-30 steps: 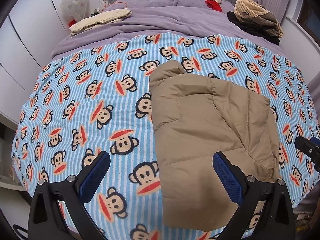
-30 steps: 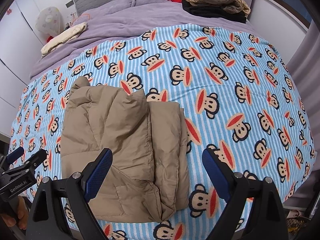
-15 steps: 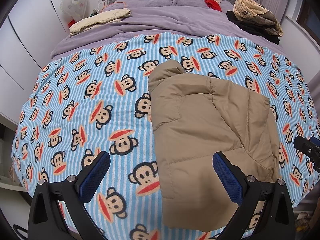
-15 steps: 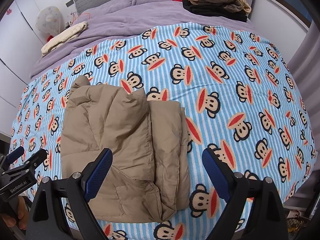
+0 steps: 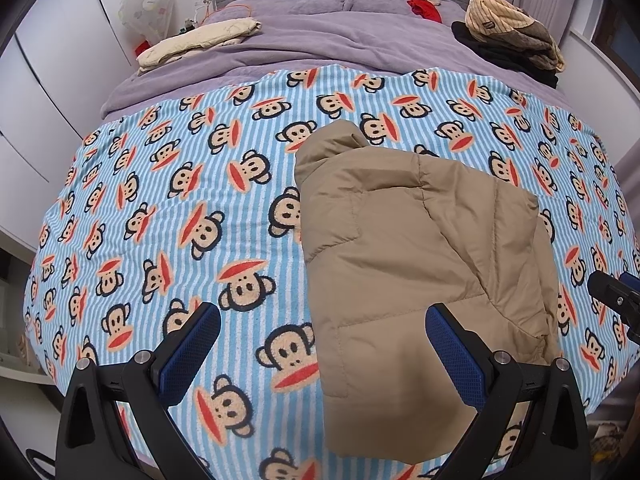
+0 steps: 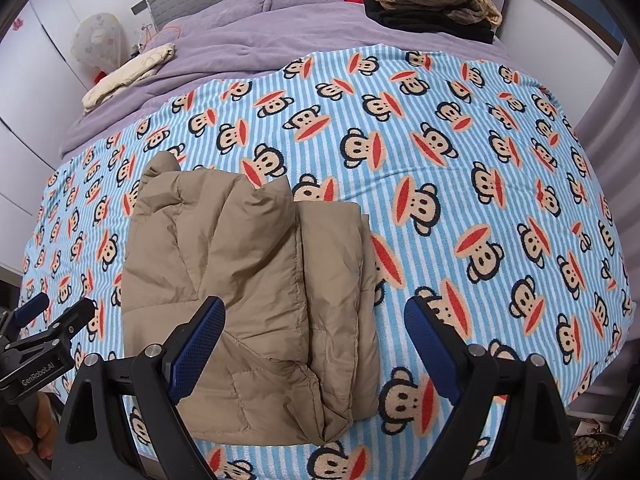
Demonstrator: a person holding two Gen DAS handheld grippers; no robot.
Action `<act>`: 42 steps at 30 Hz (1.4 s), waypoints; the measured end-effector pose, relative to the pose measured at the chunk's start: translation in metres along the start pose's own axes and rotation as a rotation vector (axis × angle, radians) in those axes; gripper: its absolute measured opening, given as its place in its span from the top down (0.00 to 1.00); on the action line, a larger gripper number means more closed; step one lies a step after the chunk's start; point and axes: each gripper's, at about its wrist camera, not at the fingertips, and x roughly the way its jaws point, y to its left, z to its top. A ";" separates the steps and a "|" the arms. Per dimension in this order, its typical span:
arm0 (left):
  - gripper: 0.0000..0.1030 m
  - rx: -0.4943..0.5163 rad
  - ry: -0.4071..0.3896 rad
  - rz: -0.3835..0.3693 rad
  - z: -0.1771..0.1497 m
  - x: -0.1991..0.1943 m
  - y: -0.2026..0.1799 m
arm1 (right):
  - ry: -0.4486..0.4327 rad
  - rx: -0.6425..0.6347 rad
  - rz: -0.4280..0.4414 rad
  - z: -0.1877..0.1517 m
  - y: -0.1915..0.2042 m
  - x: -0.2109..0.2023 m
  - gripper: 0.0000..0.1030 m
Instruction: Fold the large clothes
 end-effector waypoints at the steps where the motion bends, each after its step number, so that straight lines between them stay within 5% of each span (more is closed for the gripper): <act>1: 0.01 0.000 0.000 0.000 0.000 0.000 0.000 | 0.000 0.000 0.000 0.000 0.000 0.000 0.10; 42: 0.01 0.008 -0.016 0.009 0.002 -0.005 0.001 | 0.000 0.006 0.002 -0.002 -0.003 0.000 0.10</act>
